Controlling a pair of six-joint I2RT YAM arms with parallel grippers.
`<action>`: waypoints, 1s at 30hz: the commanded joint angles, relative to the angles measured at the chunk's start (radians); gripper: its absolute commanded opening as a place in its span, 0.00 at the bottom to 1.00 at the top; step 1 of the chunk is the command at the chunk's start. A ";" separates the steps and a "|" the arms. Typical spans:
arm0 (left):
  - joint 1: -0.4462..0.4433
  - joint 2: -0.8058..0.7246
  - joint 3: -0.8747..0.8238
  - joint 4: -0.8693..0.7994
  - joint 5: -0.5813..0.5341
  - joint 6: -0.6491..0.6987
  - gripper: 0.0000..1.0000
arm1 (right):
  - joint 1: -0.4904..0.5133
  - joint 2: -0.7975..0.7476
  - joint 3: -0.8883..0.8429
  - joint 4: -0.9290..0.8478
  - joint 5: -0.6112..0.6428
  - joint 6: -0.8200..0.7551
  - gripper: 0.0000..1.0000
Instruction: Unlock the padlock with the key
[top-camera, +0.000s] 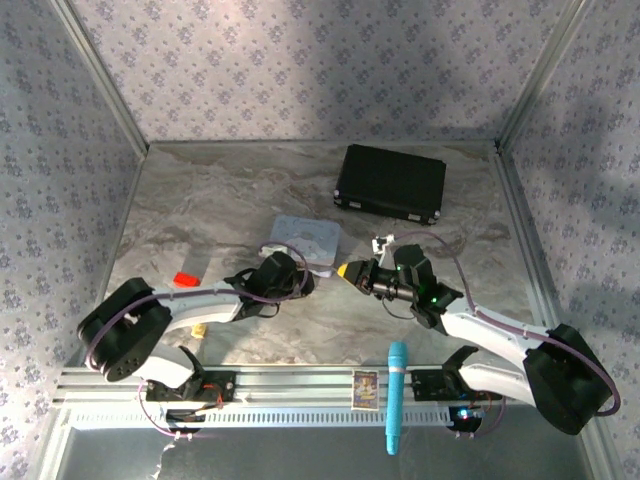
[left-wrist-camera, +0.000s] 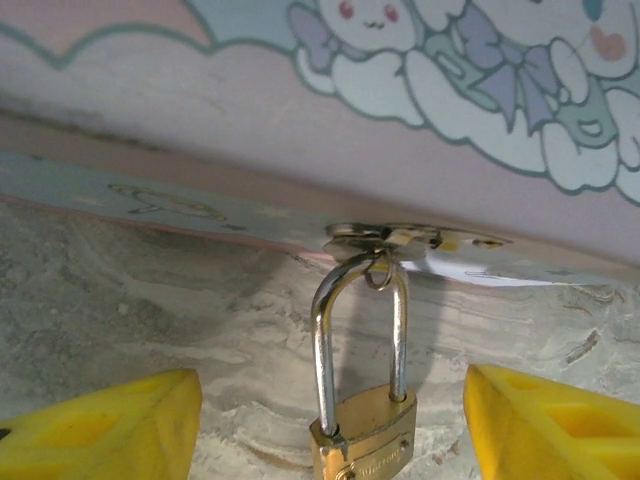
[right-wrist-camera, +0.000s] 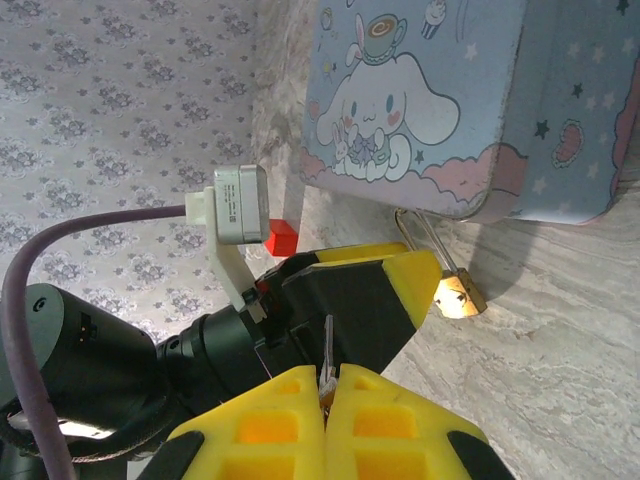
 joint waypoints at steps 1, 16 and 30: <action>-0.015 0.041 0.020 0.062 -0.004 0.020 0.65 | 0.003 -0.011 -0.012 -0.015 -0.002 -0.013 0.00; -0.104 0.118 0.011 0.130 -0.015 -0.076 0.37 | -0.005 -0.057 -0.051 -0.053 0.021 -0.008 0.00; -0.107 0.018 -0.090 0.229 -0.120 -0.124 0.35 | -0.002 -0.034 -0.070 -0.039 0.039 -0.002 0.00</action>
